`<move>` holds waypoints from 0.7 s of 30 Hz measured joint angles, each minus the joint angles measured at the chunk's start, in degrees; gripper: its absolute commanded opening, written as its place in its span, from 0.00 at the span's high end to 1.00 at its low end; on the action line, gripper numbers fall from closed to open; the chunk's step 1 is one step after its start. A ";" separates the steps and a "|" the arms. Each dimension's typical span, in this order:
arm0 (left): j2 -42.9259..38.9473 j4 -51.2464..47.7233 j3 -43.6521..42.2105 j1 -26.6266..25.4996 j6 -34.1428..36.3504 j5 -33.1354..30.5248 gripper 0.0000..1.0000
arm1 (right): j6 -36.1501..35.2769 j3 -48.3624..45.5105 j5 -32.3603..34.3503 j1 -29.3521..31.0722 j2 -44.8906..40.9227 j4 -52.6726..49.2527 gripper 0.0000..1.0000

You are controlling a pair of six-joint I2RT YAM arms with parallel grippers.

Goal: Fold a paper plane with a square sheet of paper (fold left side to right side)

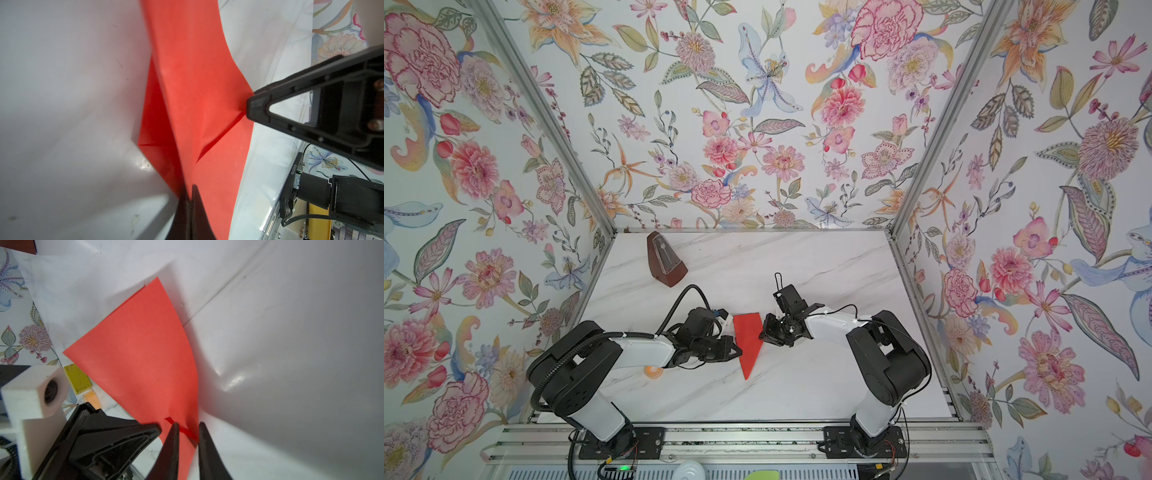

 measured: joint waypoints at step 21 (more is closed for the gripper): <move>0.02 0.02 0.00 0.00 0.02 0.17 1.00 | -0.76 -0.02 -2.08 -2.10 0.00 0.85 0.82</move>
